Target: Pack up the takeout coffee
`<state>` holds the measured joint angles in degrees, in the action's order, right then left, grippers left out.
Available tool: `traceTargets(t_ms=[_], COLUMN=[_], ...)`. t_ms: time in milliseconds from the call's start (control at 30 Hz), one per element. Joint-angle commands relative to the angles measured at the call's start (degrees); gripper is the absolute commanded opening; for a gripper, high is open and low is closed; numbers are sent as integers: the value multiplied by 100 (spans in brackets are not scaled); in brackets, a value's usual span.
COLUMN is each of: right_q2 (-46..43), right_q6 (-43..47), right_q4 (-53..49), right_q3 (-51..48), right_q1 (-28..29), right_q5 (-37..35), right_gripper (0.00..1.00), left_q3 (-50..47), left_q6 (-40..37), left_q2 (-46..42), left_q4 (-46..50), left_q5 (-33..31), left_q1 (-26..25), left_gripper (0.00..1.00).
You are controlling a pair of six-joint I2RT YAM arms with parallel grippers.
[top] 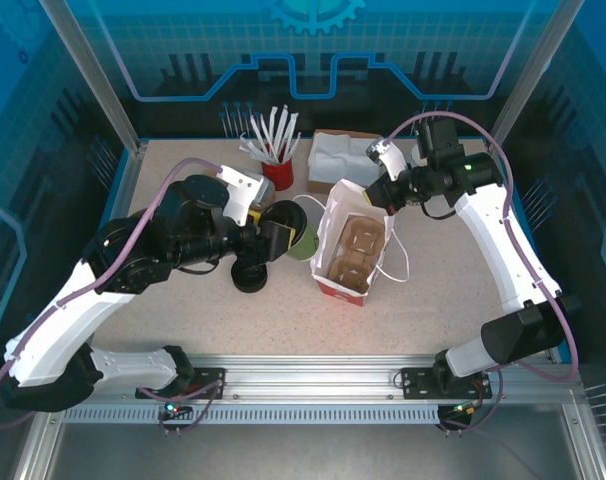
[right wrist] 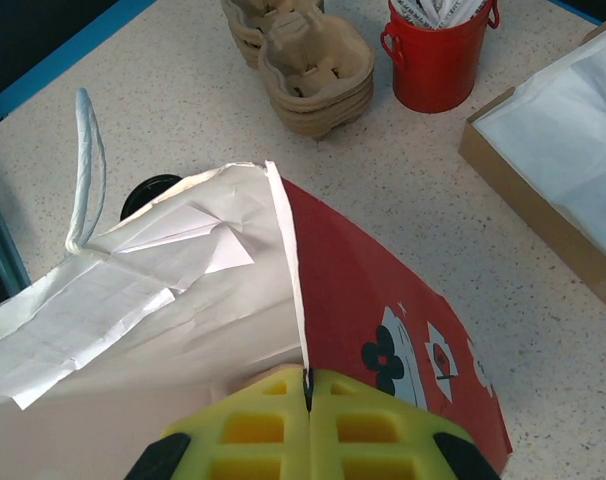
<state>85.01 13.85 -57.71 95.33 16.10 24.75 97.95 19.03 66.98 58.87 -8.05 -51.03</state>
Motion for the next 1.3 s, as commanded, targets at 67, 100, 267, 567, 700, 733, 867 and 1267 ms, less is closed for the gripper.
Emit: traceTargets(t_ms=[67, 100, 267, 567, 700, 733, 867, 1267], right_q2=[-69, -75, -151, -383, -545, -574, -656, -574], right_q6=[-279, -317, -448, -655, -662, -677, -640, -659], right_q4=[102, 107, 115, 220, 387, 413, 477, 686], right_q3=[10, 17, 21, -138, -347, -380, -497, -624], right_q1=[188, 206, 282, 379, 391, 394, 402, 420], right_q5=[-112, -128, -203, -269, -277, -286, -227, 40], right_gripper=[0, 0, 0, 0, 0, 0, 0, 0], left_q3=[286, 292, 308, 96, -110, -171, -438, -1278], left_q6=[-212, -219, -258, -380, -480, -507, -566, -644], left_q2=[130, 144, 271, 484, 560, 583, 679, 686], left_q4=[-209, -266, -555, -1091, -1316, -1378, -1610, -2238], left_q5=[204, 221, 241, 70, -116, -142, -251, -640], left_q1=[-92, -100, -218, -478, -588, -624, -707, -734], left_gripper=[59, 59, 59, 58, 58, 58, 58, 58])
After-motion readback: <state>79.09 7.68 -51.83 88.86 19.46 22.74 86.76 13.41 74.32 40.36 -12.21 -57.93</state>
